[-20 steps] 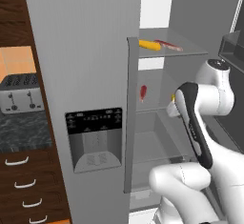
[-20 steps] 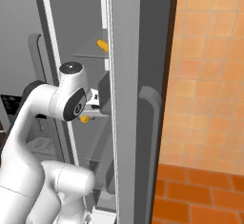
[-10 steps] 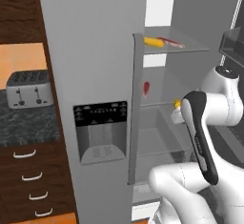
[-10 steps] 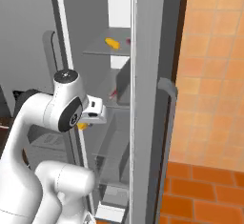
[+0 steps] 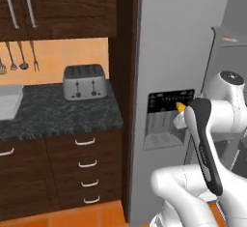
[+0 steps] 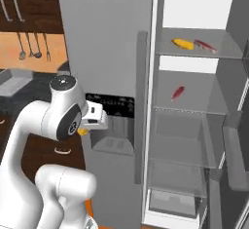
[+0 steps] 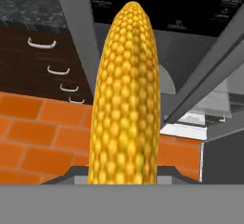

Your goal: Place one corn and one steak in each tupperware on the nearby counter, to pack two identical lunches.

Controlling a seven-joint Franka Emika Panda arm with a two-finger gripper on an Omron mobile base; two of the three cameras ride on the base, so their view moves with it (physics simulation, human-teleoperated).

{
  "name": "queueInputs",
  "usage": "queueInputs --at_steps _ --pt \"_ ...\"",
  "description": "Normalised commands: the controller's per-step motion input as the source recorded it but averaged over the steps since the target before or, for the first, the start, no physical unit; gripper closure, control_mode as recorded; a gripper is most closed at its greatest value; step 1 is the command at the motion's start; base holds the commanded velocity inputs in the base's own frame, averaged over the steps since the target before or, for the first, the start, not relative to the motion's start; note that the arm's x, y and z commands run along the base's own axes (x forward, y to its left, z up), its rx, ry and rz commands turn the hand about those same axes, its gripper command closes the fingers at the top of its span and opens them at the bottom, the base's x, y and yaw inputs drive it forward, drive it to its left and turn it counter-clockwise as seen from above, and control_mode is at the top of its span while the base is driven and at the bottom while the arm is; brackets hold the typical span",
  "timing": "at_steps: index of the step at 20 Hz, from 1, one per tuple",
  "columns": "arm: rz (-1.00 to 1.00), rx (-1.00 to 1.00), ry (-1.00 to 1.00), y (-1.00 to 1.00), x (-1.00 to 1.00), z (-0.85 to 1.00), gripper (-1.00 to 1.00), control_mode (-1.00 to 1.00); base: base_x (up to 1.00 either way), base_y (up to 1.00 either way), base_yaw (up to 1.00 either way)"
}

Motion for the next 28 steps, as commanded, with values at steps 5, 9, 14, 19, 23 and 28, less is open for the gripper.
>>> queueInputs --at_steps 5,9,14,19,23,28 --pt "0.0 0.0 0.0 0.0 0.0 0.0 1.0 1.0 0.08 1.0 0.0" --pt "0.0 0.0 0.0 0.0 0.0 0.0 1.0 1.0 0.27 1.0 0.0" --pt "0.0 0.0 0.0 0.0 0.0 0.0 1.0 1.0 0.67 1.0 0.0" --pt "0.0 0.0 0.0 0.0 0.0 0.0 1.0 1.0 0.6 0.93 -0.01" --pt "0.0 0.0 0.0 0.0 0.0 0.0 1.0 1.0 0.43 0.74 -0.01" --pt "0.0 0.0 0.0 0.0 0.0 0.0 1.0 1.0 0.61 0.44 0.0"
